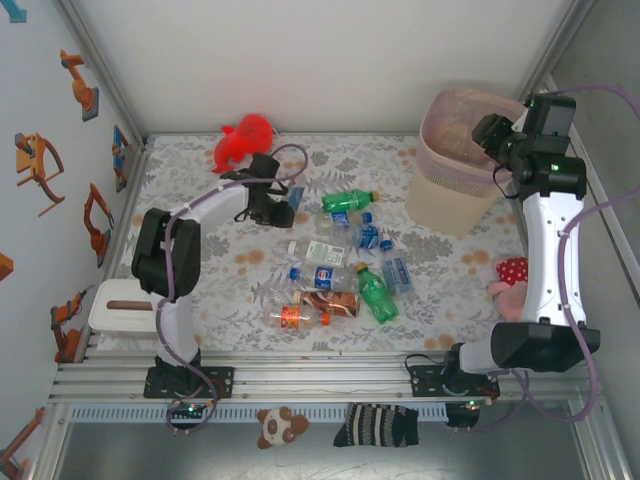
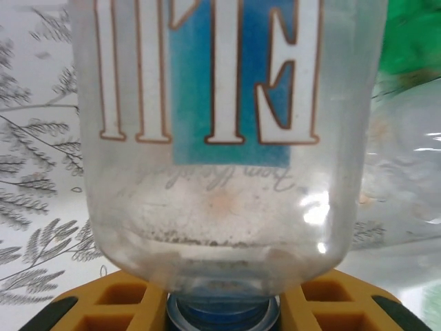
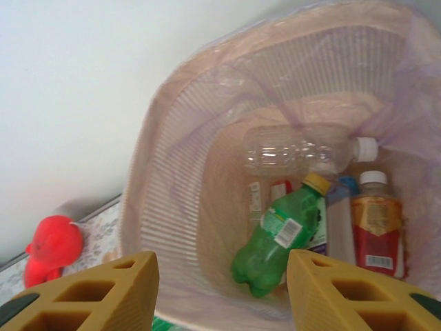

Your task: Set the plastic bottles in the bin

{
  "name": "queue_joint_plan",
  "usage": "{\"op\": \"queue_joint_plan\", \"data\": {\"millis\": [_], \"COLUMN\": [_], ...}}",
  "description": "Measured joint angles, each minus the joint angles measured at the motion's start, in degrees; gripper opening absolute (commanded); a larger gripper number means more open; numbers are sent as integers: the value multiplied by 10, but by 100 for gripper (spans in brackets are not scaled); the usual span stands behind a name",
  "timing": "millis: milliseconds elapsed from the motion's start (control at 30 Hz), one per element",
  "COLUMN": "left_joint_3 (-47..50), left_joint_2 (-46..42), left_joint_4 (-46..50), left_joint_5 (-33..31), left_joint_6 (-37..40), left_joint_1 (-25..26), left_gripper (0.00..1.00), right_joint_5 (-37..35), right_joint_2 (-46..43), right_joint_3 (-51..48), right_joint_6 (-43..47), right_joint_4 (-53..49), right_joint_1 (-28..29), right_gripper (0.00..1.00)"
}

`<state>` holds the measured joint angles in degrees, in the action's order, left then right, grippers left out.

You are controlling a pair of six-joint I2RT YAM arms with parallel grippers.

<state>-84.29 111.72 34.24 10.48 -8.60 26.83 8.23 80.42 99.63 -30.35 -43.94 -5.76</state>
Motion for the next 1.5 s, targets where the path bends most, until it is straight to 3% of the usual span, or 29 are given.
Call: {"op": "queue_joint_plan", "data": {"millis": [167,467,700,1100,1300,1500], "left_joint_3": [19,74,108,136,136,136], "left_joint_2": [-76,-214,-310,-405,-414,-414], "left_joint_4": [-32,-124,-221,-396,-433,-448], "left_joint_5": [21,118,219,375,419,448], "left_joint_6": [-2,-12,-26,-76,-84,-87], "left_joint_1": [-2,-2,-1,17,37,54], "left_gripper": [27,27,28,28,28,28], "right_joint_5": [73,236,330,389,402,402], "right_joint_2": [-18,-61,-70,-74,-72,-66], "right_joint_3": [-30,-114,-125,-120,-109,-96], "right_joint_6": [2,4,11,65,104,139], "right_joint_4": [51,208,315,398,418,419], "right_joint_1": [3,29,96,259,329,370], "right_gripper": [50,51,54,66,77,83]}}
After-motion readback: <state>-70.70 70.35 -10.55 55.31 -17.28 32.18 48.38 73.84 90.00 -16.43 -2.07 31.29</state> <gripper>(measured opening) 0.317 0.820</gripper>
